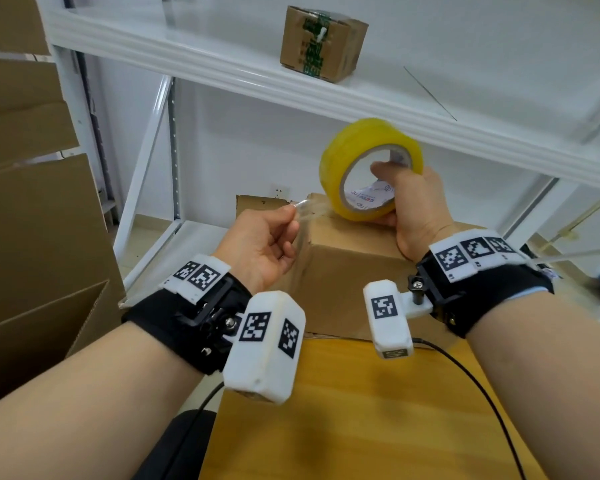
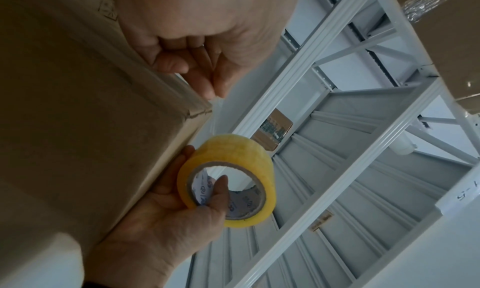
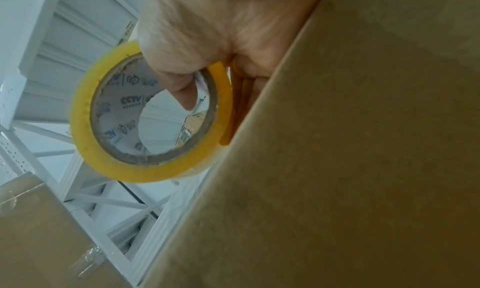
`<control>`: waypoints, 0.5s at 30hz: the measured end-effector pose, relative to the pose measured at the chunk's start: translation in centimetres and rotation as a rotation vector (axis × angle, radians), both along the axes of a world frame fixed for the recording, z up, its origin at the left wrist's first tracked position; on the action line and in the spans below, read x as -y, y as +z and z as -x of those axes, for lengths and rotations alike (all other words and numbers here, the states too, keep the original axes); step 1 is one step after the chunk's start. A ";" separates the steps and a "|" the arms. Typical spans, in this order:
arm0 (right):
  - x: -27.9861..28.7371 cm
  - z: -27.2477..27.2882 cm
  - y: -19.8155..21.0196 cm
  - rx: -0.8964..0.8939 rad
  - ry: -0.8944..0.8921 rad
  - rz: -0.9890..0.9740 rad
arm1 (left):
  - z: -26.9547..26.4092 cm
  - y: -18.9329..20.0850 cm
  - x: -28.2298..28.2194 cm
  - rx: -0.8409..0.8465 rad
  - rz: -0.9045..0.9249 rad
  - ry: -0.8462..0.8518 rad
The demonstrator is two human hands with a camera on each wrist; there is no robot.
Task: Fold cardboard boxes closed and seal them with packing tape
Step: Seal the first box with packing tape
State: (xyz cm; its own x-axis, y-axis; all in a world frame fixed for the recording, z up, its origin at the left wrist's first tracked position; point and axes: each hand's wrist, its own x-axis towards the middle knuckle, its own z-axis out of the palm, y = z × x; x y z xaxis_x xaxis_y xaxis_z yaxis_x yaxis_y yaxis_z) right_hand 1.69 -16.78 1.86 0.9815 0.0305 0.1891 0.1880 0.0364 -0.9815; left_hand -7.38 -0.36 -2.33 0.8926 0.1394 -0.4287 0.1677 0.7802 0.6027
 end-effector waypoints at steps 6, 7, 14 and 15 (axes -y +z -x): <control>-0.3 0.3 0.1 0.019 -0.025 0.017 | -0.6 -0.5 0.2 0.007 0.010 0.031; -0.2 0.2 0.1 0.020 -0.026 0.013 | -0.7 -0.5 0.2 0.007 0.014 0.033; -0.4 0.5 0.1 0.043 -0.032 0.047 | -0.8 -1.0 0.4 -0.016 0.011 0.038; -0.4 0.6 0.1 0.046 -0.027 0.048 | -0.8 -1.0 0.4 -0.023 0.006 0.036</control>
State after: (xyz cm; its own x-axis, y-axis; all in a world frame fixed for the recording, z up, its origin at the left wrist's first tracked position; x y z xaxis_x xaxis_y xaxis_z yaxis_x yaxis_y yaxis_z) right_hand 1.10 -16.41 2.00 0.9724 0.0139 0.2327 0.2329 -0.0161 -0.9724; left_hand -6.61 -0.72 -3.37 0.8772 0.1686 -0.4496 0.1531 0.7893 0.5946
